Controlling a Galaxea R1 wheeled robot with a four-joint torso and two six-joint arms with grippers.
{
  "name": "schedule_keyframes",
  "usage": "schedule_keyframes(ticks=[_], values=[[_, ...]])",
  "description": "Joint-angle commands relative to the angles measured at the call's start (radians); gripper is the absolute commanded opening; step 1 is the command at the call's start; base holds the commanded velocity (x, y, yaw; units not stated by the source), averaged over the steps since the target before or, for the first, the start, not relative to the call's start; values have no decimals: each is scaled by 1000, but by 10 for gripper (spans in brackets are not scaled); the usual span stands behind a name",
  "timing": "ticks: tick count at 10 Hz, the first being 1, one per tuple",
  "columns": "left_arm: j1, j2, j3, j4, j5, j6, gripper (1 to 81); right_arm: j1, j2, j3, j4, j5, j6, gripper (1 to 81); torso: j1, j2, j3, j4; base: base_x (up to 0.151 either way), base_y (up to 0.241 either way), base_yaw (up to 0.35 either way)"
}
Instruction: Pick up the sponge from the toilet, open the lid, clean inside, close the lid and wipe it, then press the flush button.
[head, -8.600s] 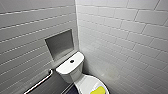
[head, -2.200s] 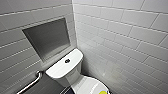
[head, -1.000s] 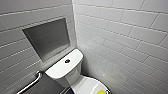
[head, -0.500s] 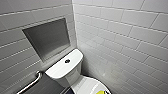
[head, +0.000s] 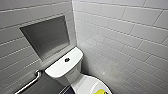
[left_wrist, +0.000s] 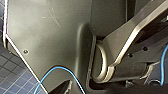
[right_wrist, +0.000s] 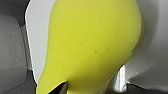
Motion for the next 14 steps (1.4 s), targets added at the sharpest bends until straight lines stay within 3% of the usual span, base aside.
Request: schedule_keyframes(ticks=[1,4,6,8,12,14], values=[[20,2,5,-6,71,4,811,104,-6,9,-3,-3,-3,811,0,0,3,0,0,0,0],[21,4,5,-6,71,4,811,127,-52,73,-35,23,-5,811,0,0,-45,0,0,0,0],[21,8,5,-6,71,4,811,130,-134,231,-96,68,0,811,0,0,-46,0,0,0,0],[21,11,5,-4,71,4,811,125,-168,293,-102,72,-2,811,0,0,-46,0,0,0,0],[21,11,5,-6,71,4,811,125,-155,282,-102,83,3,811,0,0,-46,0,0,0,0],[21,10,5,-6,71,4,811,137,-119,199,-98,86,10,811,0,0,-46,0,0,0,0]])
